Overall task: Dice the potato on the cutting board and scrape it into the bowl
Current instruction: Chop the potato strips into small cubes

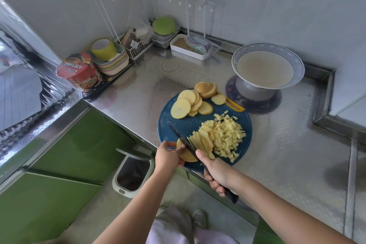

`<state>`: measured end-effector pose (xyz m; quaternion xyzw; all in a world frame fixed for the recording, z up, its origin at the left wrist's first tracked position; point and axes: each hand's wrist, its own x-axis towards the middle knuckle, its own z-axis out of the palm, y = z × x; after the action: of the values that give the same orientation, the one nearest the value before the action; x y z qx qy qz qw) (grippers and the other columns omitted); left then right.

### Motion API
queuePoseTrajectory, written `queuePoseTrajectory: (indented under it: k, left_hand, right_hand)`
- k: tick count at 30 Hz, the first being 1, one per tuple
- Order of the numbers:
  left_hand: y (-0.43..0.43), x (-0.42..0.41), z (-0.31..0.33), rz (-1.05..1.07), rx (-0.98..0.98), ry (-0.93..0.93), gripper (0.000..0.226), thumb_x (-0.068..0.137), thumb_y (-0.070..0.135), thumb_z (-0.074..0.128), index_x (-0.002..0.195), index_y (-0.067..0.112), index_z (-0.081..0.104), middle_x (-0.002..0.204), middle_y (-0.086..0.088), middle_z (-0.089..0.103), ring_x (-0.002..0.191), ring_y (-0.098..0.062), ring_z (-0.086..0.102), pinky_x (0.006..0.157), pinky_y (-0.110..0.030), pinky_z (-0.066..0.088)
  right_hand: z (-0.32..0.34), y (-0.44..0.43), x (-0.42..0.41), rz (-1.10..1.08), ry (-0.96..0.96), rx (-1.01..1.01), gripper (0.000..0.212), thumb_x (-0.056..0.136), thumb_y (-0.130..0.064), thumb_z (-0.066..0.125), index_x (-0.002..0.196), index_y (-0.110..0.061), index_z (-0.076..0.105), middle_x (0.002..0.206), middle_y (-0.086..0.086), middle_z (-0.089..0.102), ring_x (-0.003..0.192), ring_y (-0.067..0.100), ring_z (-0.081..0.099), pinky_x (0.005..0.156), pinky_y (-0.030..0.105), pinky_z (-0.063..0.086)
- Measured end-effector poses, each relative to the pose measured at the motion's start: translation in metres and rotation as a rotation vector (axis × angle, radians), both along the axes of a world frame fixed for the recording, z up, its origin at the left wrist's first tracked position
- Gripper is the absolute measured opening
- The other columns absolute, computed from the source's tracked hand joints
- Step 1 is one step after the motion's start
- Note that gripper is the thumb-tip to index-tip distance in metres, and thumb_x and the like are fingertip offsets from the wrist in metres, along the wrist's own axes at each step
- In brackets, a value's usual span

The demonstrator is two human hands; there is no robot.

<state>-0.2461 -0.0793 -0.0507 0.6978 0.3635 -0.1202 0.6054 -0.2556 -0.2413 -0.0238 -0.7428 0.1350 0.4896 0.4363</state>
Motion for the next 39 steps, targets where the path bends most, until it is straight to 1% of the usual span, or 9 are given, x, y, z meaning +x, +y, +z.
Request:
queuePoseTrajectory:
  k: [8,13,19,22,26,29,33,37,39]
  left_hand:
    - [-0.002,-0.001,-0.002,0.025,-0.023,-0.022,0.024,0.086,0.023,0.071,0.097,0.010,0.053,0.082,-0.010,0.068,0.069,-0.025,0.067,0.064,-0.034,0.060]
    - [-0.001,-0.002,-0.003,0.024,-0.008,-0.020,0.024,0.087,0.025,0.070,0.099,0.011,0.054,0.088,-0.010,0.067,0.069,-0.023,0.068,0.063,-0.031,0.059]
    - [-0.003,-0.002,-0.003,0.031,0.009,-0.017,0.022,0.087,0.027,0.069,0.098,0.015,0.054,0.090,-0.009,0.066,0.079,-0.028,0.071,0.067,-0.035,0.060]
    - [-0.005,-0.004,-0.002,0.038,-0.002,-0.020,0.022,0.088,0.026,0.069,0.100,0.015,0.054,0.090,-0.008,0.067,0.079,-0.028,0.071,0.069,-0.038,0.060]
    - [-0.007,-0.003,0.000,0.031,0.032,-0.019,0.023,0.088,0.025,0.069,0.103,0.017,0.053,0.092,-0.007,0.066,0.071,-0.025,0.068,0.070,-0.040,0.060]
    - [-0.006,-0.003,0.002,0.025,0.041,-0.014,0.025,0.086,0.027,0.071,0.101,0.016,0.054,0.089,-0.007,0.067,0.070,-0.025,0.069,0.071,-0.041,0.060]
    - [-0.002,-0.002,0.004,-0.001,0.049,0.017,0.031,0.082,0.032,0.074,0.101,0.014,0.056,0.085,-0.007,0.070,0.070,-0.021,0.071,0.065,-0.033,0.060]
    - [0.001,-0.003,0.006,0.000,0.002,0.031,0.037,0.082,0.039,0.073,0.102,0.012,0.059,0.085,-0.009,0.071,0.075,-0.021,0.071,0.070,-0.034,0.060]
    - [0.002,-0.002,0.009,-0.007,-0.031,0.064,0.032,0.085,0.038,0.070,0.102,0.013,0.059,0.088,-0.008,0.070,0.079,-0.022,0.071,0.072,-0.034,0.060]
  right_hand:
    - [-0.004,0.012,0.005,-0.032,0.002,0.004,0.072,0.086,-0.083,0.028,0.057,-0.017,0.031,0.045,-0.001,0.029,0.035,0.015,0.026,0.040,0.020,0.026]
    - [-0.013,0.023,0.003,-0.044,-0.033,-0.057,0.071,0.088,-0.081,0.027,0.060,-0.016,0.032,0.048,0.000,0.029,0.038,0.016,0.027,0.039,0.023,0.028]
    - [-0.014,0.027,0.003,-0.074,-0.059,-0.075,0.070,0.091,-0.075,0.026,0.062,-0.012,0.036,0.049,0.001,0.034,0.036,0.016,0.032,0.041,0.028,0.030]
    - [-0.023,0.017,-0.002,-0.153,-0.079,0.032,0.068,0.089,-0.078,0.031,0.060,-0.016,0.034,0.046,-0.001,0.030,0.035,0.015,0.028,0.038,0.023,0.027]
    - [-0.025,0.009,-0.009,-0.313,0.029,0.191,0.070,0.087,-0.079,0.037,0.056,-0.017,0.034,0.047,0.000,0.028,0.037,0.014,0.025,0.040,0.024,0.024]
    - [-0.021,0.010,-0.009,-0.277,0.011,0.176,0.070,0.087,-0.079,0.037,0.057,-0.016,0.035,0.046,0.000,0.029,0.036,0.014,0.026,0.039,0.023,0.024]
    - [-0.016,0.003,-0.006,-0.191,-0.044,0.145,0.069,0.088,-0.078,0.036,0.058,-0.016,0.036,0.045,0.000,0.031,0.036,0.015,0.028,0.040,0.023,0.027]
    - [-0.010,-0.001,-0.005,-0.148,-0.068,0.149,0.070,0.087,-0.079,0.036,0.057,-0.016,0.036,0.046,0.001,0.031,0.036,0.015,0.029,0.039,0.022,0.029]
    - [-0.007,-0.002,-0.004,-0.134,-0.065,0.159,0.070,0.086,-0.080,0.037,0.057,-0.016,0.036,0.047,0.002,0.031,0.037,0.015,0.028,0.039,0.022,0.029]
